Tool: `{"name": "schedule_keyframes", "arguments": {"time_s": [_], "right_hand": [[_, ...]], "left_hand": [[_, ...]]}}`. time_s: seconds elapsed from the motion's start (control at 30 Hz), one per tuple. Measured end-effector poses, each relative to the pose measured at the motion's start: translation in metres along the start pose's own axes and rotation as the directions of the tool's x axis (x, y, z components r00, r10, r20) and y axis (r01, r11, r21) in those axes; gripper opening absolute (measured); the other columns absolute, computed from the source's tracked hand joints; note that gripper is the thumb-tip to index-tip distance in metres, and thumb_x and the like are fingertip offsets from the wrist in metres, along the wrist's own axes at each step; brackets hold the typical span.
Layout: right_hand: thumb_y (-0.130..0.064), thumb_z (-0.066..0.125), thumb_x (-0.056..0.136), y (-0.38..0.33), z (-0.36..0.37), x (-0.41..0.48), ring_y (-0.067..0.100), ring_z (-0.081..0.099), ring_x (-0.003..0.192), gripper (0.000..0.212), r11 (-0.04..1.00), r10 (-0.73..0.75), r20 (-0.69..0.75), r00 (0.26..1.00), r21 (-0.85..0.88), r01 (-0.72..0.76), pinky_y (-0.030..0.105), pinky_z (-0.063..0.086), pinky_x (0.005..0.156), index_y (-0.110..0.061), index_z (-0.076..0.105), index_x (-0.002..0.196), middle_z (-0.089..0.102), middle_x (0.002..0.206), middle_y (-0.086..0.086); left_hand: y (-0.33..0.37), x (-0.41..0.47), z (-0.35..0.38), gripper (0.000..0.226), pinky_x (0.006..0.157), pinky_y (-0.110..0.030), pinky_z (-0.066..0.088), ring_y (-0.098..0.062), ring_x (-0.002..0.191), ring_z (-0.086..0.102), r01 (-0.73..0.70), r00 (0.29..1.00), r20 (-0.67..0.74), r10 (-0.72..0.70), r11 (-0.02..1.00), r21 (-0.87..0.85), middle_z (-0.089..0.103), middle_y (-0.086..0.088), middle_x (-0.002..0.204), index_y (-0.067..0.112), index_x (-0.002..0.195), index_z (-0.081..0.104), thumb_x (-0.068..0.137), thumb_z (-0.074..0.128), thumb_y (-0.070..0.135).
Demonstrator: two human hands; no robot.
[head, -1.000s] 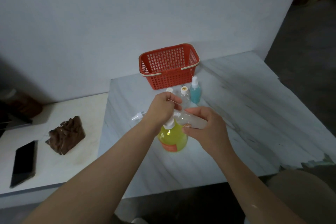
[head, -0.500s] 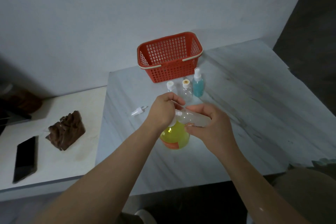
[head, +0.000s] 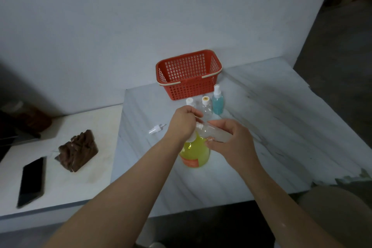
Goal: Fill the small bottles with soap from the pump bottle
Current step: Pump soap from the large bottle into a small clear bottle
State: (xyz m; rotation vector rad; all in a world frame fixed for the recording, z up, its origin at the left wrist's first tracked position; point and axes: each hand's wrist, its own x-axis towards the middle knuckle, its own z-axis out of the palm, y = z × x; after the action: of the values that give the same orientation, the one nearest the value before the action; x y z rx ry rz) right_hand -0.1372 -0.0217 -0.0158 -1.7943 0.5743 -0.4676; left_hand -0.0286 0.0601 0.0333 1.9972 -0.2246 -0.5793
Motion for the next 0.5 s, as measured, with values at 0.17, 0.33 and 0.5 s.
{"name": "schedule_keyframes", "arguments": {"time_s": [0.17, 0.33, 0.5], "right_hand": [[-0.013, 0.084, 0.061, -0.0039, -0.0001, -0.0027, 0.012, 0.063, 0.090, 0.044, 1.000, -0.004, -0.004, 1.000, -0.019, 0.004, 0.033, 0.053, 0.078, -0.032, 0.066, 0.096, 0.067, 0.095, -0.008], [-0.013, 0.084, 0.061, -0.0042, -0.0008, -0.0032, 0.014, 0.063, 0.090, 0.044, 1.000, -0.004, 0.006, 1.000, -0.024, 0.004, 0.030, 0.053, 0.076, -0.027, 0.066, 0.099, 0.067, 0.096, -0.005], [-0.019, 0.083, 0.058, 0.0026, 0.0003, -0.0021, 0.014, 0.063, 0.090, 0.045, 1.000, 0.009, 0.017, 1.000, -0.011, -0.009, 0.037, 0.054, 0.078, -0.027, 0.067, 0.099, 0.067, 0.096, -0.006]], "left_hand": [[0.0013, 0.0011, -0.0053, 0.026, 0.067, -0.027, 0.046, -0.015, 0.066, 0.056, -0.021, 1.000, -0.008, 0.021, 0.999, -0.037, 0.064, -0.006, 0.072, 0.014, 0.078, 0.059, 0.088, 0.041, -0.002], [0.0009, 0.0000, -0.0040, 0.027, 0.066, -0.026, 0.046, -0.015, 0.066, 0.056, -0.015, 1.000, -0.008, 0.014, 0.999, -0.029, 0.064, -0.006, 0.072, 0.013, 0.077, 0.059, 0.088, 0.039, -0.002], [-0.0038, -0.0007, -0.0024, 0.035, 0.073, -0.029, 0.047, -0.019, 0.069, 0.057, 0.004, 0.999, 0.033, -0.003, 1.000, -0.010, 0.064, -0.007, 0.072, 0.012, 0.074, 0.061, 0.085, 0.033, -0.006]]}}
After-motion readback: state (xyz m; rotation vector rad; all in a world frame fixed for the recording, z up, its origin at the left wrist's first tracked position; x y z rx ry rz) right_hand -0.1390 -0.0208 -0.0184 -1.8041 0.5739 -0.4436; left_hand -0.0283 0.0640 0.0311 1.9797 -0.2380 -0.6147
